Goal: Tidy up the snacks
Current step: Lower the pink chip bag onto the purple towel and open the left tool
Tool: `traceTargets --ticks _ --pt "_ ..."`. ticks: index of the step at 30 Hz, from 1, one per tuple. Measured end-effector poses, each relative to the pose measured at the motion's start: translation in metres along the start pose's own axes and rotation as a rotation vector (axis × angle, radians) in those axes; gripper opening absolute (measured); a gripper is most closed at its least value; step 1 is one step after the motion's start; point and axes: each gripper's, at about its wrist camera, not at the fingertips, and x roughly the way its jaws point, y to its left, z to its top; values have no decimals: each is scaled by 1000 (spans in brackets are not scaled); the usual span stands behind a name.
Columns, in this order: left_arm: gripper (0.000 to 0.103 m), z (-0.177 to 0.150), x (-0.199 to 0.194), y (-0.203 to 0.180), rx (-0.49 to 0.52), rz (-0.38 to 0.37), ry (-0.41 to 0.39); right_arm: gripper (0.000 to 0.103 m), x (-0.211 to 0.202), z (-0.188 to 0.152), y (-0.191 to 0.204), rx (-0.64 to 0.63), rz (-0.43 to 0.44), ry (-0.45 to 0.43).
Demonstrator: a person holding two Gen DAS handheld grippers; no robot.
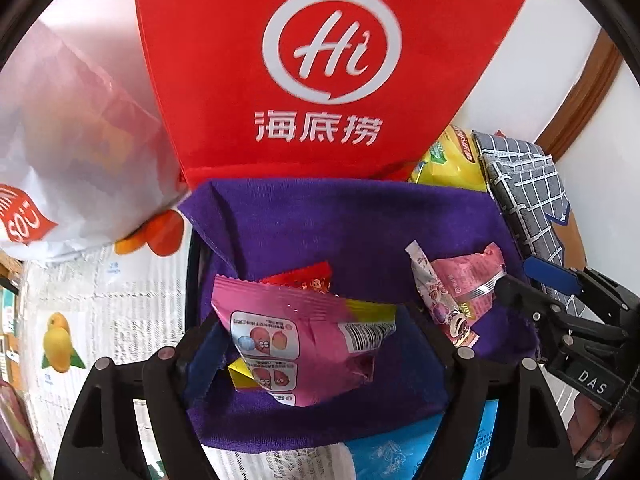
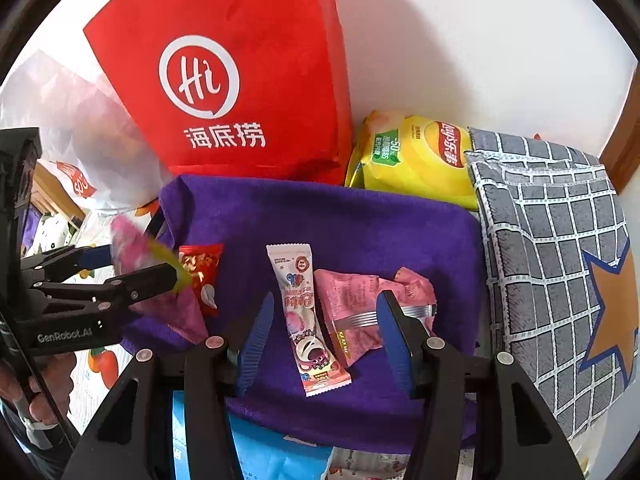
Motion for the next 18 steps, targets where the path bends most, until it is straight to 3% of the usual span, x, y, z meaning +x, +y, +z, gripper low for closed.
traceTargets --ticks 10,14,18 --pt "81 0 -36 3 -25 -11 -85 55 -34 -5 6 -5 -54 -96" --pt "81 -1 -55 -1 -37 -41 -147 55 -53 -18 0 40 -27 -109" --pt "81 -6 -77 -8 -15 -72 -193 55 -78 -42 -1 8 -33 -147"
